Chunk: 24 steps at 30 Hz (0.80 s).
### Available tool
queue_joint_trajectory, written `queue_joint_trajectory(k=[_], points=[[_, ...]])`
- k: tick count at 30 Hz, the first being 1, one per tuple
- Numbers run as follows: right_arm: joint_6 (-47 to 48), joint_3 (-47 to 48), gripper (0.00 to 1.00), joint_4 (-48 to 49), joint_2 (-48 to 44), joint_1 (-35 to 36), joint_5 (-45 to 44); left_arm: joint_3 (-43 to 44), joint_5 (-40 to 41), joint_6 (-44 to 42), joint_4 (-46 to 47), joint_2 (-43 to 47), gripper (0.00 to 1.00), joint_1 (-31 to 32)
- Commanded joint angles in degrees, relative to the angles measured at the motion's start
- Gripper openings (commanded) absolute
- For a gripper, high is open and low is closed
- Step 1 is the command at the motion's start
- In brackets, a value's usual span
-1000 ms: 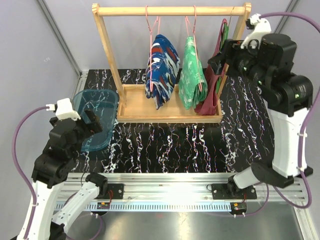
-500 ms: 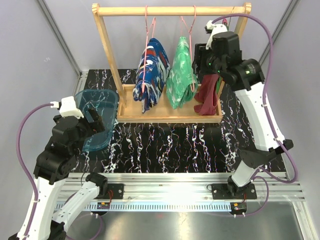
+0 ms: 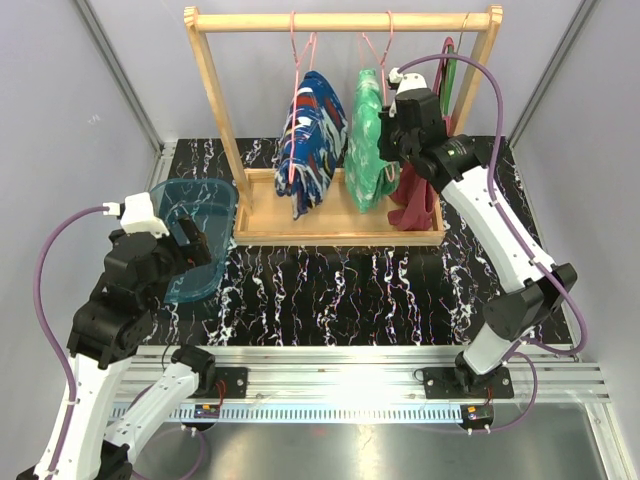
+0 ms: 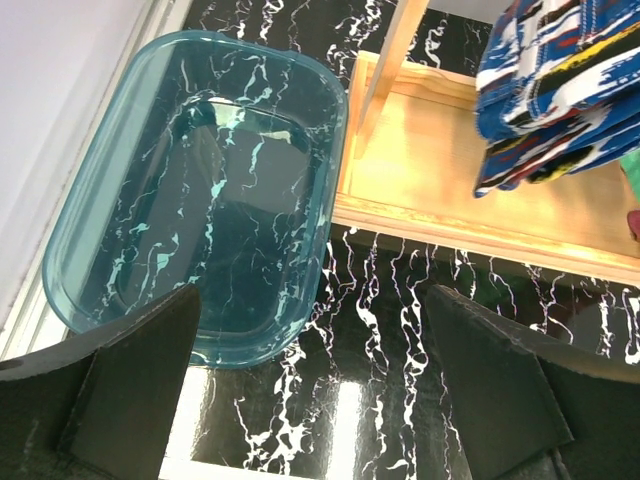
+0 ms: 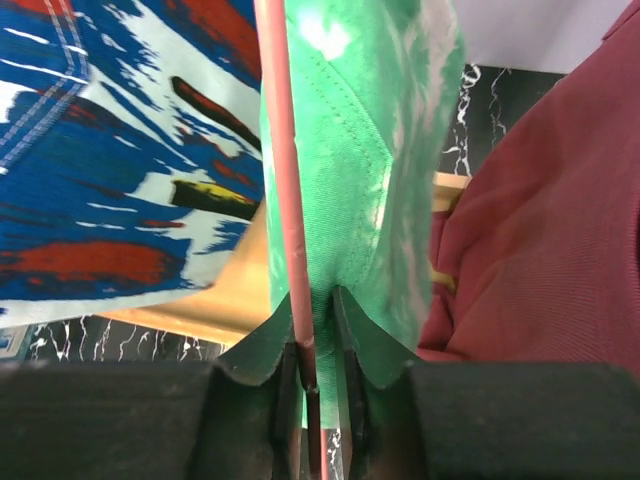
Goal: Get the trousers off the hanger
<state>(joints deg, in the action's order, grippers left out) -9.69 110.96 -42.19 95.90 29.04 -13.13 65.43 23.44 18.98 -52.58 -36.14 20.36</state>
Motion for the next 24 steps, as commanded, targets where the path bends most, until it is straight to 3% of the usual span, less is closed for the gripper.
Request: queue_joint_trajectory(k=[1,5,12,15,16,17,24], points=[[-0.59,-0.31,0.19,5.28,-3.96,0.58,-2.08,0.84,-2.17,-0.44,3.09,-0.77,0.99,0.21],[-0.15,0.75,0.28,5.72,-3.61,0.58,-2.95,0.75,-2.96,-0.09,3.18,-1.12,0.99,0.21],[0.2,3.82,0.25,5.9,-2.38,0.58,-3.93,0.4,-4.81,0.44,3.53,-1.65,0.99,0.12],[0.11,5.14,0.17,5.11,-1.68,0.5,-3.84,0.4,-5.25,0.53,3.53,-1.74,0.99,0.21],[0.11,5.15,0.05,5.1,-1.5,0.58,-3.84,0.4,-5.34,0.53,3.53,-1.74,0.99,0.12],[0.11,5.15,0.0,5.02,-1.5,0.5,-3.75,0.4,-5.42,0.62,3.53,-1.74,0.99,0.12],[-0.06,8.92,0.0,4.23,-1.15,0.58,-4.89,3.12,-11.47,1.32,4.84,-3.76,0.99,0.21]])
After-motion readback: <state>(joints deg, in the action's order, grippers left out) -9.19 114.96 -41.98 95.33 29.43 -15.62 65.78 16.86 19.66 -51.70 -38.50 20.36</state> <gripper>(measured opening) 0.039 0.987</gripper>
